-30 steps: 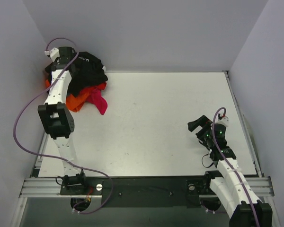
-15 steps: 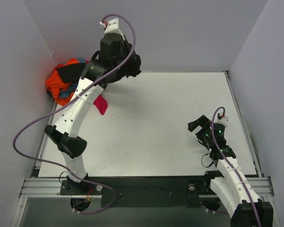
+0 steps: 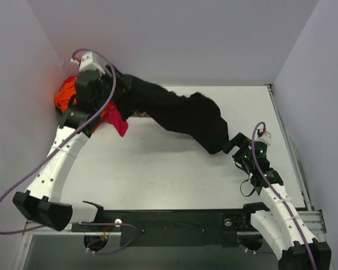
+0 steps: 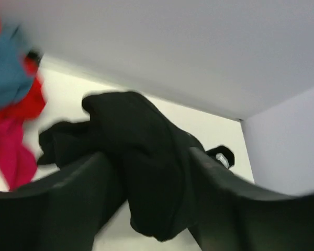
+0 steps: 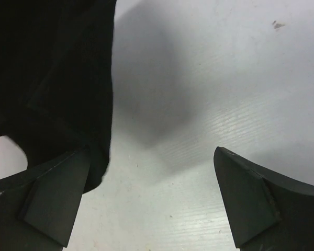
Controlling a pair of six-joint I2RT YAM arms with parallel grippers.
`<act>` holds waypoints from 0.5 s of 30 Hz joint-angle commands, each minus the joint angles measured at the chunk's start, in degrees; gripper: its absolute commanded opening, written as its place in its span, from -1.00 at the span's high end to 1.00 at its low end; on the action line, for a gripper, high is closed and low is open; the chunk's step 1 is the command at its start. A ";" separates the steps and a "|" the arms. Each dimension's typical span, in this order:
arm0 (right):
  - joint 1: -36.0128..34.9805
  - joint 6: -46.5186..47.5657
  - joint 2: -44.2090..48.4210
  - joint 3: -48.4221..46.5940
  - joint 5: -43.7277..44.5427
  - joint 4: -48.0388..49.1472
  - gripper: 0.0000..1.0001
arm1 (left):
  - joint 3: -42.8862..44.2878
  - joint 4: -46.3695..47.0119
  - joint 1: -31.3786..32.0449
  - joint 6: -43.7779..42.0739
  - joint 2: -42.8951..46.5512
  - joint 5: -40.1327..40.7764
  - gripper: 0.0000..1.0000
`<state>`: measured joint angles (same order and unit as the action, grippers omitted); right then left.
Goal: Fold and stack the t-shirts
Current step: Move the tshirt to the center of the board
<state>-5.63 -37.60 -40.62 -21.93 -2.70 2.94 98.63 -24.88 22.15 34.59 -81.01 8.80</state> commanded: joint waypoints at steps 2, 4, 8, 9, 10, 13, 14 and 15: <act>-9.39 4.11 -8.23 -8.98 11.29 -8.63 -0.97 | -30.75 9.85 -6.15 5.24 12.00 3.58 -0.71; -13.26 4.03 -13.24 -12.06 16.13 -11.62 -0.92 | -37.95 8.89 -6.07 4.44 14.20 4.47 -0.73; -14.68 1.75 -22.20 -15.50 18.08 -13.66 -0.76 | -44.91 11.61 -5.02 2.51 17.37 1.93 -0.71; -14.67 1.31 -22.83 -15.94 18.60 -14.18 -0.72 | -45.54 12.92 -4.49 1.81 17.73 1.40 -0.66; -14.59 0.61 -24.14 -16.56 19.13 -14.54 -0.71 | -46.24 13.19 -2.66 0.84 17.73 1.57 -0.63; -13.45 0.25 -27.13 -18.40 20.45 -15.50 -0.61 | -46.16 13.46 2.44 -0.92 15.98 6.12 -0.60; -11.88 -0.01 -29.23 -19.63 19.93 -15.77 -0.56 | -45.98 13.63 4.46 -1.54 15.10 6.75 -0.59; -11.08 -0.01 -30.30 -20.07 17.66 -15.86 -0.48 | -45.81 14.07 5.09 -1.63 13.62 6.93 -0.58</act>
<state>-19.46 -36.21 -67.37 -37.93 13.47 -9.45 51.13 -17.21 22.52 36.03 -66.00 12.86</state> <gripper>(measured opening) 0.789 0.799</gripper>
